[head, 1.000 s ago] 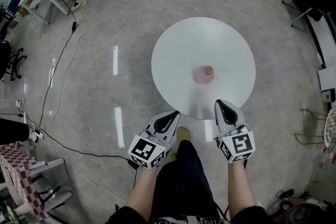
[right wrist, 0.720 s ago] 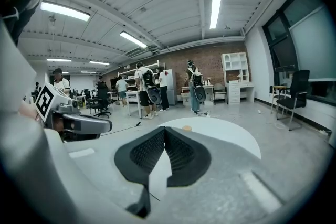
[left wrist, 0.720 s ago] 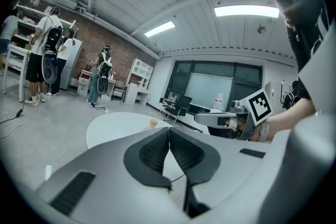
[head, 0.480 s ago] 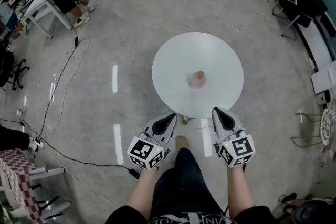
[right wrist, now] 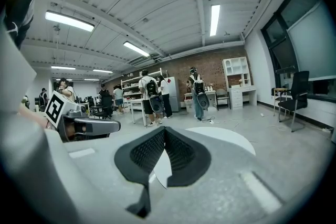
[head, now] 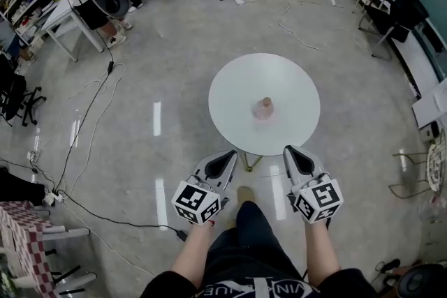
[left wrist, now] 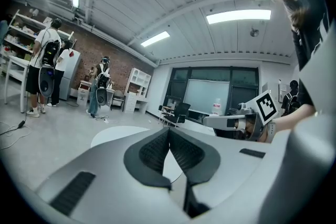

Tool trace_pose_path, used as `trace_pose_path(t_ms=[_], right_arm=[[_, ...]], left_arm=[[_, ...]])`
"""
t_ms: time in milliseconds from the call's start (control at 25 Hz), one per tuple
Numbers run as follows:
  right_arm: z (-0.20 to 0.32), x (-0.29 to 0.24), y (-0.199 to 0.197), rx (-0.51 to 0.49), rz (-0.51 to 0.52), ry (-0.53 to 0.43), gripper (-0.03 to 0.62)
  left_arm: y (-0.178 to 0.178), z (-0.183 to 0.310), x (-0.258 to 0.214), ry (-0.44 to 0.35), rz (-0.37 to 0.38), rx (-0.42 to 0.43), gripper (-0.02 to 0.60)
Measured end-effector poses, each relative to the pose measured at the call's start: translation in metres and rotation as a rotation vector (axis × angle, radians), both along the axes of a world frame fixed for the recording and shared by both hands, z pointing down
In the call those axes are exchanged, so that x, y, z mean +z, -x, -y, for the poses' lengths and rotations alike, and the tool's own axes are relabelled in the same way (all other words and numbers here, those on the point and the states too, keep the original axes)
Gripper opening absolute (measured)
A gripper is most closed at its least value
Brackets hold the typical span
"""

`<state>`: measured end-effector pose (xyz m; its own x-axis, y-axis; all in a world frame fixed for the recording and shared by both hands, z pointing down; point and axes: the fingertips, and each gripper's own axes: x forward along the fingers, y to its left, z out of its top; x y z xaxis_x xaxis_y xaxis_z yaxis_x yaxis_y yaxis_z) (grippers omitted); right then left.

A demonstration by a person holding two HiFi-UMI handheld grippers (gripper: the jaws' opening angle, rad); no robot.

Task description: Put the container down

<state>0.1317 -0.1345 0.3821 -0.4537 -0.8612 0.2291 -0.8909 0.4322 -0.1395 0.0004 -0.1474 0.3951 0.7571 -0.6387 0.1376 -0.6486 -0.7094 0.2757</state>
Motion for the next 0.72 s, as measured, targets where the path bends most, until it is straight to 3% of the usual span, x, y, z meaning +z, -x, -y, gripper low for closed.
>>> trace_pose_path(t_ms=[720], right_arm=[[-0.046,-0.049,0.018,-0.019,0.025,-0.062,0.006]], left_arm=[[0.022,-0.031,-0.046,-0.074,-0.009,-0.009,0.014]])
